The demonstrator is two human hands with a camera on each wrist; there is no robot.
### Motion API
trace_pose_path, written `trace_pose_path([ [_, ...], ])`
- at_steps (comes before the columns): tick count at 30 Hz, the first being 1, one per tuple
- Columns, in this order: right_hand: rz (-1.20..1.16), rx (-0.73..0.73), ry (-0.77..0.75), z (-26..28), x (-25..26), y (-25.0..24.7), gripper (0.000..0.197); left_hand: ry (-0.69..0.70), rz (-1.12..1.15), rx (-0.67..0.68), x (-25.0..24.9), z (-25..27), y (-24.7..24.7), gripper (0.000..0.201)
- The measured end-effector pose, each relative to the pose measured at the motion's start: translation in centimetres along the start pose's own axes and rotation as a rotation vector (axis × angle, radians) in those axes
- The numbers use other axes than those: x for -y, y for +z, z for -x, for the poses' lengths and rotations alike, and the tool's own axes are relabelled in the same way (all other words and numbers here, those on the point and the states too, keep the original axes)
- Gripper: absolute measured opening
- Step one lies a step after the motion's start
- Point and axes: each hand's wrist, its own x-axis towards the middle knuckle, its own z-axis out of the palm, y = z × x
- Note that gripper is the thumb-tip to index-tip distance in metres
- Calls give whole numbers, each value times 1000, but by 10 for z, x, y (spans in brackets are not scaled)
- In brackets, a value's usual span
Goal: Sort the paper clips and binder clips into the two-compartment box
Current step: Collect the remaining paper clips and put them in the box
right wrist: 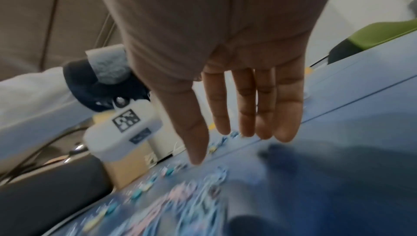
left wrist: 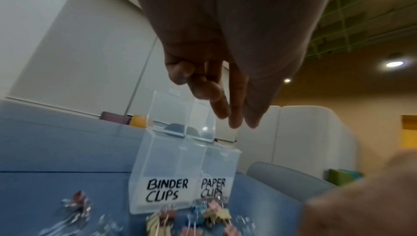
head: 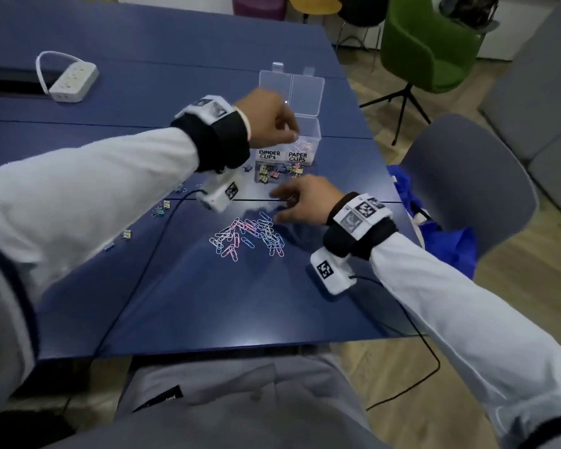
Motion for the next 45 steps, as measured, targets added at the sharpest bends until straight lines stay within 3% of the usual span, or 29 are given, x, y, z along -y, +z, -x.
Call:
trace_pose_path([
  [5, 287, 53, -98, 1, 22, 31, 81, 11, -137, 408, 4, 78, 5, 32],
  [8, 340, 75, -98, 6, 28, 39, 80, -51, -144, 558, 15, 112, 17, 46],
  [12, 309, 48, -97, 12, 29, 40, 61, -108, -122, 519, 27, 135, 30, 62],
  [16, 255, -1, -87, 15, 30, 36, 40, -81, -101, 521, 27, 145, 35, 80],
  [23, 306, -28, -96, 17, 36, 39, 26, -39, -113, 471, 15, 144, 39, 61],
  [31, 318, -36, -108, 9, 33, 36, 24, -52, -105, 395, 16, 138, 40, 43],
  [38, -167, -160, 32, 3, 17, 13, 10, 12, -125, 383, 14, 134, 43, 65],
  [45, -611, -289, 38, -20, 13, -35, 9, 71, -99, 339, 8, 116, 46, 26],
])
